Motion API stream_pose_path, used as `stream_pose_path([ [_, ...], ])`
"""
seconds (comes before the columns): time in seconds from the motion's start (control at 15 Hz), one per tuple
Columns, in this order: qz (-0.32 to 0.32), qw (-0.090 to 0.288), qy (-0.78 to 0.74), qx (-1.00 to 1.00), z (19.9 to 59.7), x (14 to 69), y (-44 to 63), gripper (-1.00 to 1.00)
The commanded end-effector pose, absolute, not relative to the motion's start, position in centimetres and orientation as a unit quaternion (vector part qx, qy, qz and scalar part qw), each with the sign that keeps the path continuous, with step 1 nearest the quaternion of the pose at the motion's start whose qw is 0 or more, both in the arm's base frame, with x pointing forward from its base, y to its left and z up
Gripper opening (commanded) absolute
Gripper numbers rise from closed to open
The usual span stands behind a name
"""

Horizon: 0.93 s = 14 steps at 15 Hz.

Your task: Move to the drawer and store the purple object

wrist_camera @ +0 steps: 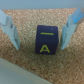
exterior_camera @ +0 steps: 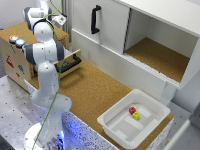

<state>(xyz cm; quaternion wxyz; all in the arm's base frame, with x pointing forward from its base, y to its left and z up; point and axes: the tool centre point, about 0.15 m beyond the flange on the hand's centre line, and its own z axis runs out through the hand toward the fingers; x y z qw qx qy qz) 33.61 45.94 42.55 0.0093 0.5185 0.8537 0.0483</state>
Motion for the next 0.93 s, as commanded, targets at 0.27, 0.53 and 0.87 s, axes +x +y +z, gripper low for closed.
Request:
stream_pose_path([
  [0.27, 0.025, 0.046, 0.836, 0.547, 46.4, 37.1, 44.8, -1.00],
  [0.53, 0.052, 0.054, 0.821, 0.566, 48.2, 36.3, 40.4, -1.00],
  [0.87, 0.054, 0.043, 0.776, 0.626, 45.3, 34.6, 32.9, -1.00],
])
